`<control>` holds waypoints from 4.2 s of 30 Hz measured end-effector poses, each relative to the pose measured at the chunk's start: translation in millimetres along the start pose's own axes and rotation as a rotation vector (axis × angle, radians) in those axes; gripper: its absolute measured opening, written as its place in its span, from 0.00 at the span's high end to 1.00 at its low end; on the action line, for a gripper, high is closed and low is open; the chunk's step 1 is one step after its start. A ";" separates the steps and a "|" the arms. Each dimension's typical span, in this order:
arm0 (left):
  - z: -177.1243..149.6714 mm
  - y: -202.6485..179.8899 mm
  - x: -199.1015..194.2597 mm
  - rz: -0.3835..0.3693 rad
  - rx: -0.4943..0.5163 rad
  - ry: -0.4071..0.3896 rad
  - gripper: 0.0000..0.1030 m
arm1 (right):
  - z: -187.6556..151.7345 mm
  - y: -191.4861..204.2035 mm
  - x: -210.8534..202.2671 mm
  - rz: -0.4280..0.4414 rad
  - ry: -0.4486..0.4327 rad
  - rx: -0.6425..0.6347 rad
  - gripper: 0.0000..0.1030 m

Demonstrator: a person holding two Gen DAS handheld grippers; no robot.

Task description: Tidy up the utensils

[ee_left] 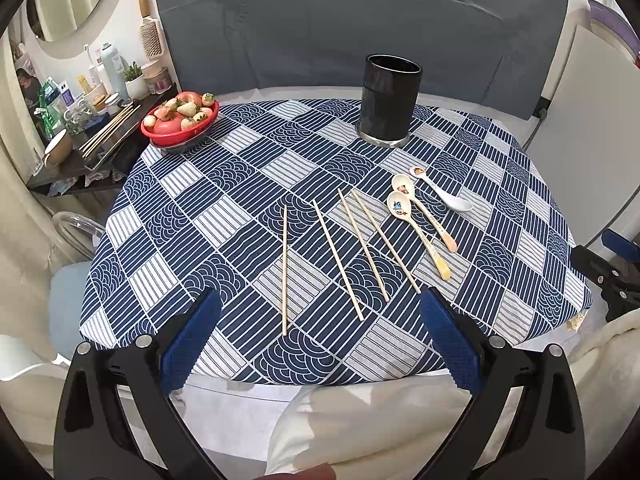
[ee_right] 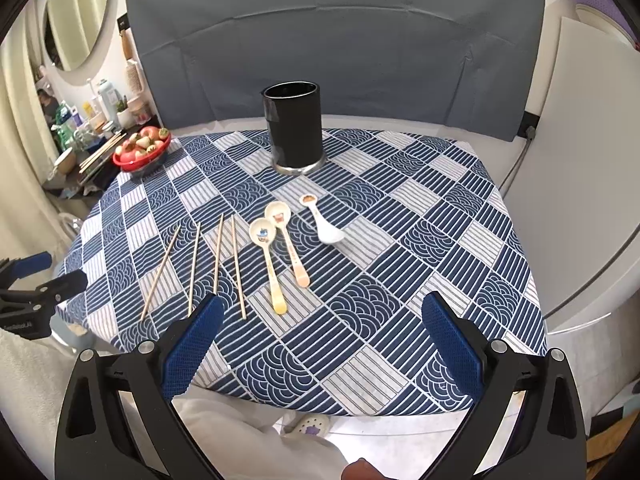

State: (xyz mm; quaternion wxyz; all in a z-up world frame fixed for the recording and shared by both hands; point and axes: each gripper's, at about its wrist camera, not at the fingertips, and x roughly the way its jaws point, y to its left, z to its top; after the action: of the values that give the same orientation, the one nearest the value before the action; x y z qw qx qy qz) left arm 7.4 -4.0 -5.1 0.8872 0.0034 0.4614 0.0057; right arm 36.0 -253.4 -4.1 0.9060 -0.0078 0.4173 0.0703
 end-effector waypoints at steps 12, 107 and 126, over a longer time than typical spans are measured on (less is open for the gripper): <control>0.5 -6.7 -1.4 0.022 0.024 0.002 0.06 | -0.7 -2.3 3.3 0.016 0.006 -0.002 0.08; 23.2 76.7 144.7 0.022 -0.156 0.394 0.06 | 55.7 119.7 172.3 0.220 0.368 -0.326 0.08; 24.1 83.3 218.8 -0.005 -0.138 0.512 0.06 | 43.0 129.5 242.1 0.248 0.505 -0.325 0.08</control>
State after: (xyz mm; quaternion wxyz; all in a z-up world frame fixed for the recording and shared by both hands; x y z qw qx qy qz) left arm 152.2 82.2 -169.5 0.7398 -0.0600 0.6692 0.0357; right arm 206.5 -92.8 -153.7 0.7454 -0.1186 0.6098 0.2419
